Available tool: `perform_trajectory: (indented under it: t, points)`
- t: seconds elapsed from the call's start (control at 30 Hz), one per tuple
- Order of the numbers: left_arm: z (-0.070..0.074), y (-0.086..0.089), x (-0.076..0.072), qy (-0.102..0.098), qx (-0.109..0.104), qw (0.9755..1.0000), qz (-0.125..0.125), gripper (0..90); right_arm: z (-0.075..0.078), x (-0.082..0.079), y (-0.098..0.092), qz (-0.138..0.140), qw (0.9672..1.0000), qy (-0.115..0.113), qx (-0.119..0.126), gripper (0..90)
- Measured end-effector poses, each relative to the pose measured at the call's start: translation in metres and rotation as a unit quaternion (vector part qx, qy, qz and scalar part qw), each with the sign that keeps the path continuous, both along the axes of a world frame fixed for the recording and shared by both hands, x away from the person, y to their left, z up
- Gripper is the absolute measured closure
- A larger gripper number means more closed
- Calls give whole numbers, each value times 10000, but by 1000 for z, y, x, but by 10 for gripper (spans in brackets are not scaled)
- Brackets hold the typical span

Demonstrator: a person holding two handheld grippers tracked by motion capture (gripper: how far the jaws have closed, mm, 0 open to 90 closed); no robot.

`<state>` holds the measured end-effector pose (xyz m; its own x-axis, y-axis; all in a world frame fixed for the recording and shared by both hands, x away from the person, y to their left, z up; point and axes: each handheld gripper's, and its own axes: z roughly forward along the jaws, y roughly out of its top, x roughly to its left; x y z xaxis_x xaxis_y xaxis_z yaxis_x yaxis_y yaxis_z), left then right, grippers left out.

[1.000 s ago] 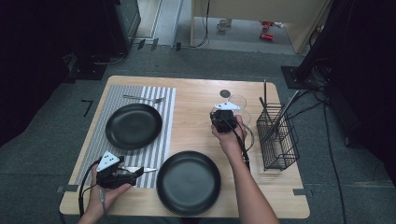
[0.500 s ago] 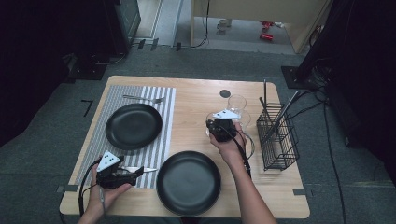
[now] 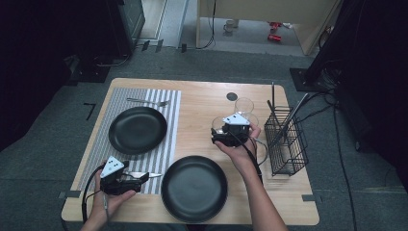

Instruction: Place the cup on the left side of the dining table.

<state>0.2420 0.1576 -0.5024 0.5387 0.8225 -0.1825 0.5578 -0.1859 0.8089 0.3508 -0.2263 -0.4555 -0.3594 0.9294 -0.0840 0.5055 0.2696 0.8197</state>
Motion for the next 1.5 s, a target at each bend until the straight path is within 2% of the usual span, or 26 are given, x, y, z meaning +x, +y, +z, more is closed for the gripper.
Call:
perform_trajectory:
  t: [0.07,0.13,0.17,0.2,0.33,0.43,0.47,0.57,0.67,0.73,0.8,0.9,1.0,1.17,1.23,1.33,1.43,1.47,1.5]
  points:
    - [0,-1,0,-1,-15,10000,-22,39,-4,3,1,-87,9999,44,-50,86]
    - [0,-1,0,2,-27,10000,-27,38,-7,6,0,-91,9998,130,101,96]
    - [1,0,0,2,-40,10000,-38,38,-7,6,0,-91,9998,130,101,96]
    - [1,0,-1,1,-58,10000,-47,38,-10,9,1,-103,9996,211,173,127]
    - [1,1,0,29,-131,9999,-39,38,-15,13,3,-184,9991,329,207,140]
    - [1,1,0,43,-154,9999,-29,38,-19,19,1,-253,9977,469,430,174]
    - [2,1,0,38,-160,9999,-24,38,-20,20,0,-236,9972,488,519,176]
    - [3,1,0,26,-232,9997,-41,38,-21,21,0,-247,9969,473,576,186]
    - [6,0,2,-12,-314,9995,-80,38,-21,20,1,-343,9966,498,560,187]
    - [9,1,3,28,-464,9989,-99,38,-20,19,2,-398,9966,484,535,187]
    - [11,0,4,123,-634,9978,-117,39,-20,18,2,-419,9960,510,608,188]
    - [15,-2,4,79,-595,9980,-183,39,-18,16,2,-339,9955,537,705,188]
    - [21,-10,8,24,-588,9978,-304,39,-7,10,6,-139,9969,418,652,188]
    - [24,-16,13,4,-572,9977,-369,39,4,3,8,51,9962,431,754,188]
    - [26,-22,19,-14,-593,9970,-494,40,14,-3,11,247,9961,371,763,188]
    - [28,-30,23,-103,-664,9957,-630,40,26,-8,13,328,9952,341,854,188]
    - [30,-37,26,-106,-675,9953,-690,42,32,-11,14,399,9946,313,902,188]
    - [32,-46,28,-166,-606,9961,-613,83,36,-14,15,460,9939,317,952,188]
    - [32,-46,28,-166,-606,9961,-613,128,36,-14,15,460,9939,317,952,188]
